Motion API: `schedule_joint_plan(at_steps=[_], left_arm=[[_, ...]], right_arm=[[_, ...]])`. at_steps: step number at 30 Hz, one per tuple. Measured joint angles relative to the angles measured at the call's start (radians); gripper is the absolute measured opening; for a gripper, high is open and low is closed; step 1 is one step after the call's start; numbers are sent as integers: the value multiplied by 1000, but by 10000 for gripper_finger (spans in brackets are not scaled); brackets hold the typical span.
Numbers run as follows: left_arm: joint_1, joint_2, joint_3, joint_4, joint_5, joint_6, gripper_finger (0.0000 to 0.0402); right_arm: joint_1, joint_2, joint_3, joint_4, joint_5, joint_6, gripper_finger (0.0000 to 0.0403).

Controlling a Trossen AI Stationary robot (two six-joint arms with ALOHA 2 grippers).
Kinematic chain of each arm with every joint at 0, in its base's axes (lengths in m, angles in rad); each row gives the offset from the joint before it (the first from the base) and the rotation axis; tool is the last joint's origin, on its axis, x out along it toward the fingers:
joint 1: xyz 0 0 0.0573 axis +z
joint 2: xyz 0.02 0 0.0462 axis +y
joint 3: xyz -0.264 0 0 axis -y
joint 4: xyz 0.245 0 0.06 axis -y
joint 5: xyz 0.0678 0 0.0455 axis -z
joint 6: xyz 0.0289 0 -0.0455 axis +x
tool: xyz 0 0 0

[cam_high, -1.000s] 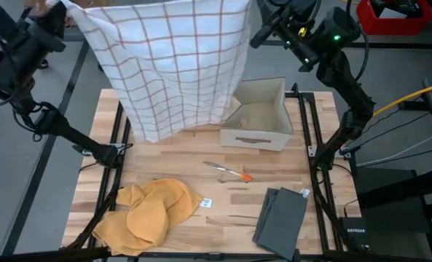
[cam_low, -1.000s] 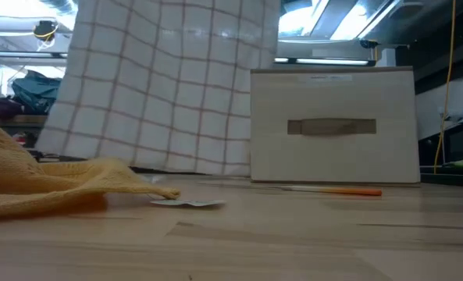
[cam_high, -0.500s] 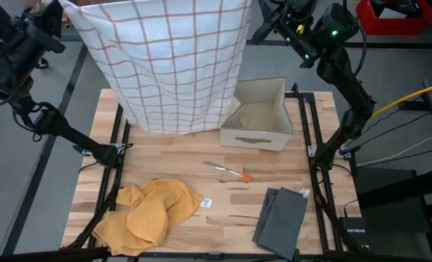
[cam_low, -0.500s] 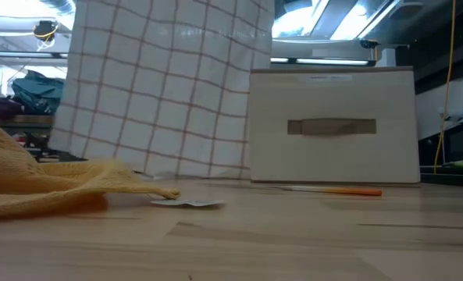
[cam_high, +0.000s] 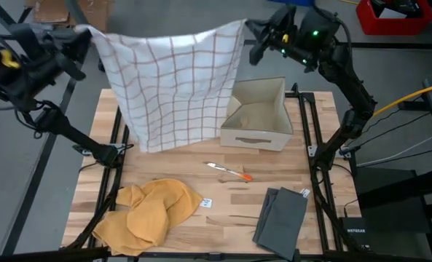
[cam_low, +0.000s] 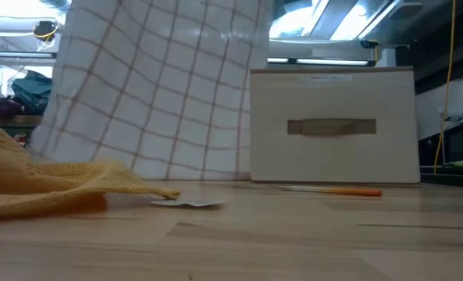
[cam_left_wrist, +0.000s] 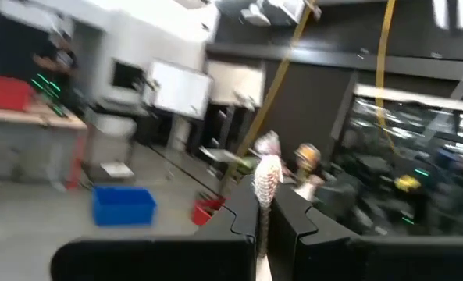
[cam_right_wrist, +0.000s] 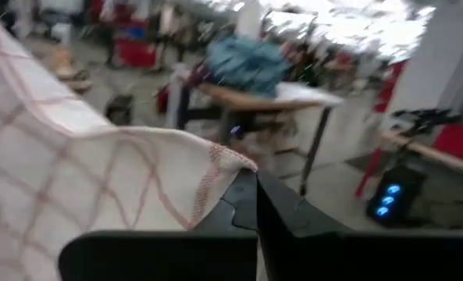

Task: Fold towel
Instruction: Fold the white kitchen towel

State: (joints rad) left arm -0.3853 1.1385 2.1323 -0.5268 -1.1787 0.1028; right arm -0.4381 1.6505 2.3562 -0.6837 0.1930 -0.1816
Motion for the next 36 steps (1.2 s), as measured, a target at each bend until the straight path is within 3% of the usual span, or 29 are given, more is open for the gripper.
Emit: schedule_joint_plan(at_steps=[9,13,19,23,30,33,36], left_arm=[[-139,30,0,-277,233,-353,0],[-204,76,0,-388,260,-496,0],[-305,172,-1,-419,261,-592,0],[-343,209,-2,-308,254,-484,0],[-397,207,0,38,243,-138,0],[-423,195,0,155,236,34,0],[-440,176,0,216,155,184,0]], right_arm=[[10,-45,0,-249,-296,130,1],[58,-74,0,-402,-391,155,1],[186,-85,0,-591,-430,186,1],[283,-85,0,-576,-411,188,1],[370,-98,0,-332,-318,120,1],[374,-117,0,-246,-244,45,1],[373,-123,1,-192,-115,-12,1]])
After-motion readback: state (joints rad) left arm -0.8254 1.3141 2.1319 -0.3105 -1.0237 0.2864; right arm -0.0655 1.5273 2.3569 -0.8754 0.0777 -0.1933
